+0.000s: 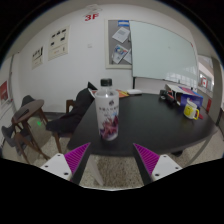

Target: Pour water

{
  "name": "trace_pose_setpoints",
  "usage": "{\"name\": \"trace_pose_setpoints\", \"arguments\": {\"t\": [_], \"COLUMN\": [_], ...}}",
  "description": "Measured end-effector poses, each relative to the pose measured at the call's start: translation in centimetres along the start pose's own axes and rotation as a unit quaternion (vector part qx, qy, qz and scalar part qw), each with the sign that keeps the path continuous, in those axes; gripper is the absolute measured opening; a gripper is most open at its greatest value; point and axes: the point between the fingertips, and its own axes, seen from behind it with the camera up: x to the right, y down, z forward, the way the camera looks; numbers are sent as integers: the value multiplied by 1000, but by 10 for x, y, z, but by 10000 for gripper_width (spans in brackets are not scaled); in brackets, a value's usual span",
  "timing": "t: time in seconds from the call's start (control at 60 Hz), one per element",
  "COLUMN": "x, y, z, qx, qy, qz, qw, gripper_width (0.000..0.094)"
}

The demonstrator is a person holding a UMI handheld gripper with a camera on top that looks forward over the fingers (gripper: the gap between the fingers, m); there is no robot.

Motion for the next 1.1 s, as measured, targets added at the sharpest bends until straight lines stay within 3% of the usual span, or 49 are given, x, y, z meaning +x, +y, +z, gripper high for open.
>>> {"name": "trace_pose_setpoints", "arguments": {"t": [0.283, 0.433, 0.467, 0.6, 0.733, 0.917, 0.983, 1.1], "x": [2, -7, -9, -9, -16, -17, -12, 4], "y": [-70, -80, -81, -84, -85, -89, -111, -170], "z": [106, 126, 128, 129, 131, 126, 114, 82], "qx": [64, 83, 88, 102, 104, 99, 107, 139], "qy": [23, 16, 14, 11, -20, -41, -59, -129], "qz": [-4, -7, -8, -8, -15, -18, 10, 95], "qw": [998, 996, 996, 995, 994, 994, 992, 977], "gripper_width": [813, 666, 550, 477, 384, 379, 379, 380]}}
